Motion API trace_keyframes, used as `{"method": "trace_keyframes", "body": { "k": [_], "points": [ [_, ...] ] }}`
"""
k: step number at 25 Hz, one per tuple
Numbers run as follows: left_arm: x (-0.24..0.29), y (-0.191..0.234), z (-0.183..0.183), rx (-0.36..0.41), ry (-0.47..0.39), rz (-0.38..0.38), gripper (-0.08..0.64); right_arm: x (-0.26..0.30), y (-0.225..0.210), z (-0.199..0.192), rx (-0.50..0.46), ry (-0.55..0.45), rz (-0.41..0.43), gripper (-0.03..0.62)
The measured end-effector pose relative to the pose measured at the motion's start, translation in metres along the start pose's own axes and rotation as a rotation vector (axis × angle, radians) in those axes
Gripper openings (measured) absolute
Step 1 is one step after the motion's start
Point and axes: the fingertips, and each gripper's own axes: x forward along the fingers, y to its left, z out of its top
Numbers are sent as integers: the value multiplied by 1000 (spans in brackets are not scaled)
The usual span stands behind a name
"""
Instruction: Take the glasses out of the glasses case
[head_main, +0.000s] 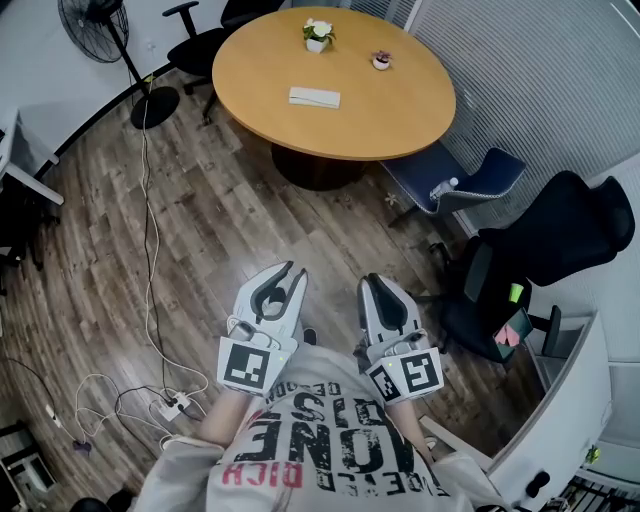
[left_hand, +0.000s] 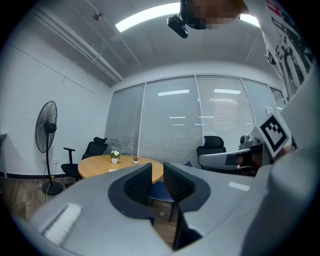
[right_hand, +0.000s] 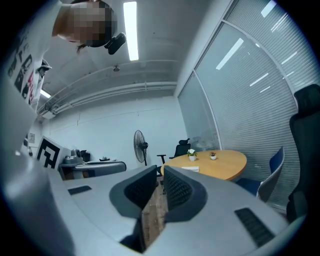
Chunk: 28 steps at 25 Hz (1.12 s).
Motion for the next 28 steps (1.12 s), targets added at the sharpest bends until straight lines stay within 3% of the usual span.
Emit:
{"method": "trace_keyframes", "body": {
  "k": [16, 28],
  "points": [
    [84, 124, 33, 14, -10, -54, 78, 153, -8, 36, 24, -26, 3, 25],
    [108, 174, 31, -13, -3, -60, 74, 202, -18, 34, 47, -25, -40, 25]
  ]
}}
